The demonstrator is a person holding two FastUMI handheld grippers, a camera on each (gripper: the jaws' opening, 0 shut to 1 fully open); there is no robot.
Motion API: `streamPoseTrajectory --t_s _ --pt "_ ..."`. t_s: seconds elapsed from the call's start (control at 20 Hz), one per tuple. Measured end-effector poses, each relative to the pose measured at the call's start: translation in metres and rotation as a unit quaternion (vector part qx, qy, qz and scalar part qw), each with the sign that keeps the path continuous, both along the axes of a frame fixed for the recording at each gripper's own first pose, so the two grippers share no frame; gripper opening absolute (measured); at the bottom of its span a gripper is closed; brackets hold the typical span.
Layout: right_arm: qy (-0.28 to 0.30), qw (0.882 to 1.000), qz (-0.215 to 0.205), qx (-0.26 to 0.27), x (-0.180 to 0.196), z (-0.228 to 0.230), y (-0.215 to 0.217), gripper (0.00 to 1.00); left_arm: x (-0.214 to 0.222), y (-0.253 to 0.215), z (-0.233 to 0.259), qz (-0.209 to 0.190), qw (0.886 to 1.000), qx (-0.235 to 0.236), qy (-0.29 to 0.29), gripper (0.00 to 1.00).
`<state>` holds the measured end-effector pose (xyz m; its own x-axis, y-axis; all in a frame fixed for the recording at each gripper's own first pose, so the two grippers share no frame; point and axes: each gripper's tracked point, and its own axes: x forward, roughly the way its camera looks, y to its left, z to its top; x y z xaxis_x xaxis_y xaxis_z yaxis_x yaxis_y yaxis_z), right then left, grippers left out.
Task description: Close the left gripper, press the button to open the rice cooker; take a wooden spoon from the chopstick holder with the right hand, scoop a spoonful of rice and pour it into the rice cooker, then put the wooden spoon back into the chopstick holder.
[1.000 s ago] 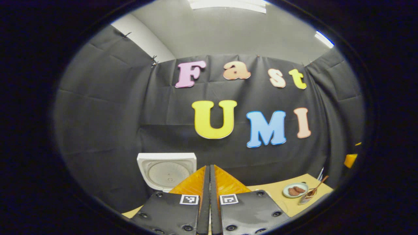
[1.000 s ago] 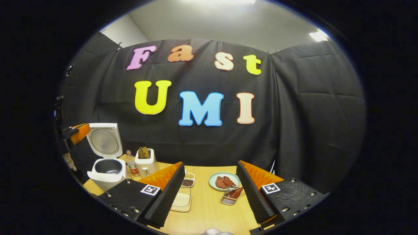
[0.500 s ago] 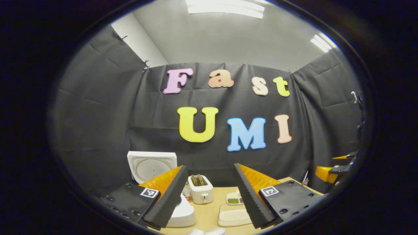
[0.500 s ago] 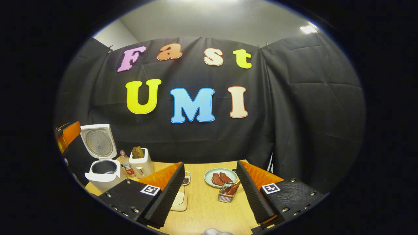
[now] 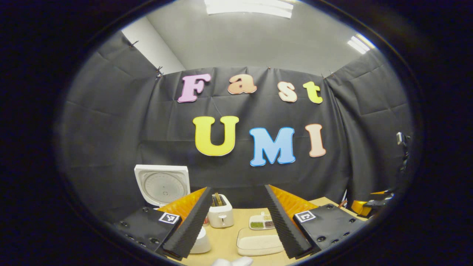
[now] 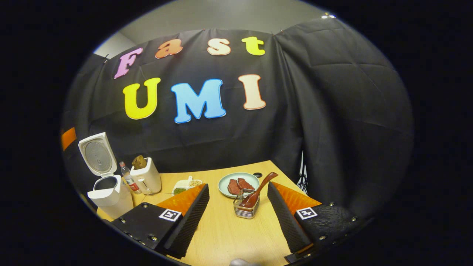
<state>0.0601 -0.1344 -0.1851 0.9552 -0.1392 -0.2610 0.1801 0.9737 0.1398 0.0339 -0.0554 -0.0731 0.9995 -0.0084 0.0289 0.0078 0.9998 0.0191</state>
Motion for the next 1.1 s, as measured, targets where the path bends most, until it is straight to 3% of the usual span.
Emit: streamPoseTrajectory --t_s 0.45,0.85,1.1 --pt "0.076 0.992 -0.029 0.095 0.116 -0.132 -0.063 0.98 0.033 -0.046 -0.030 0.013 0.999 0.031 0.023 0.99" --pt "0.091 0.987 -0.030 0.127 0.207 -0.174 -0.089 0.98 0.058 -0.049 -0.064 0.055 0.995 0.053 0.063 0.98" --pt "0.089 0.985 -0.032 0.142 0.219 -0.172 -0.092 0.97 0.069 -0.052 -0.073 0.059 0.994 0.049 0.072 0.99"
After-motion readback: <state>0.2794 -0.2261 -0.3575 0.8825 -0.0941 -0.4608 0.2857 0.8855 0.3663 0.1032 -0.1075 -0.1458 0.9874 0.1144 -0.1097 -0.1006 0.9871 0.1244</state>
